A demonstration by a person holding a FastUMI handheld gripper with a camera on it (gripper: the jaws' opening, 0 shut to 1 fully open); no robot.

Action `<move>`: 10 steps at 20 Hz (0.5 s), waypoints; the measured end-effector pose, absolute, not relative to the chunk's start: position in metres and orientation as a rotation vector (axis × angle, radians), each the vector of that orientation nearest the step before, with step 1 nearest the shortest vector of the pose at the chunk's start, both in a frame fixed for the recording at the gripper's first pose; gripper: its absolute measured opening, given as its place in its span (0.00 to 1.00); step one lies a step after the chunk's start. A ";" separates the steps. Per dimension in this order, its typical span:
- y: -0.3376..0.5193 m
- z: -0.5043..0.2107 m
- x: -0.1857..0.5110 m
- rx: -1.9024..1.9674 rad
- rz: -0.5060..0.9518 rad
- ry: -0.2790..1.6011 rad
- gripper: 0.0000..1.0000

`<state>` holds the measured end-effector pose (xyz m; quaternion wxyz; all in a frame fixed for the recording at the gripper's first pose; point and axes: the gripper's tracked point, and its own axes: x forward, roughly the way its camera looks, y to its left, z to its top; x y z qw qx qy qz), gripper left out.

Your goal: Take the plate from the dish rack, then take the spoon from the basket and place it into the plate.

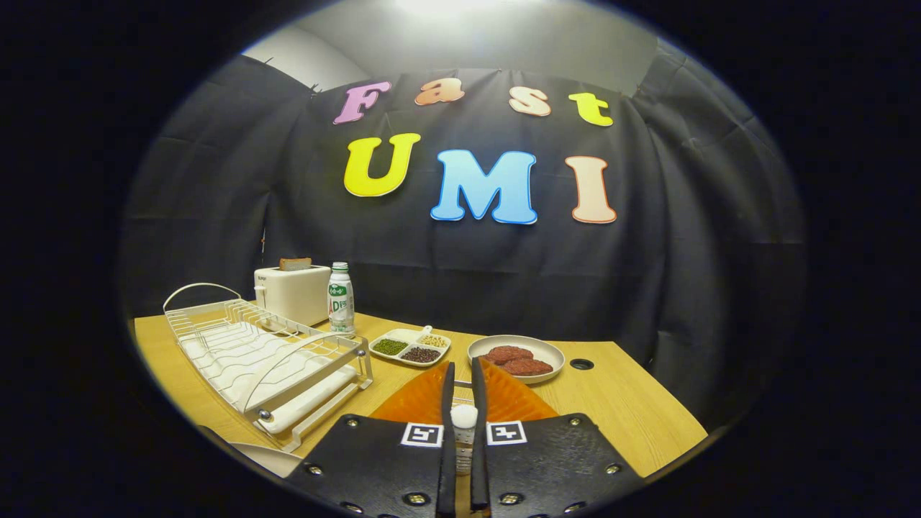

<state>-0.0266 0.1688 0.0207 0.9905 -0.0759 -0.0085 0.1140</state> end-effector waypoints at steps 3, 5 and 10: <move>0.169 0.037 -0.033 -0.141 0.227 -0.017 0.08; 0.167 0.048 -0.037 -0.150 0.224 -0.017 0.08; 0.162 0.084 -0.055 -0.159 0.212 -0.022 0.08</move>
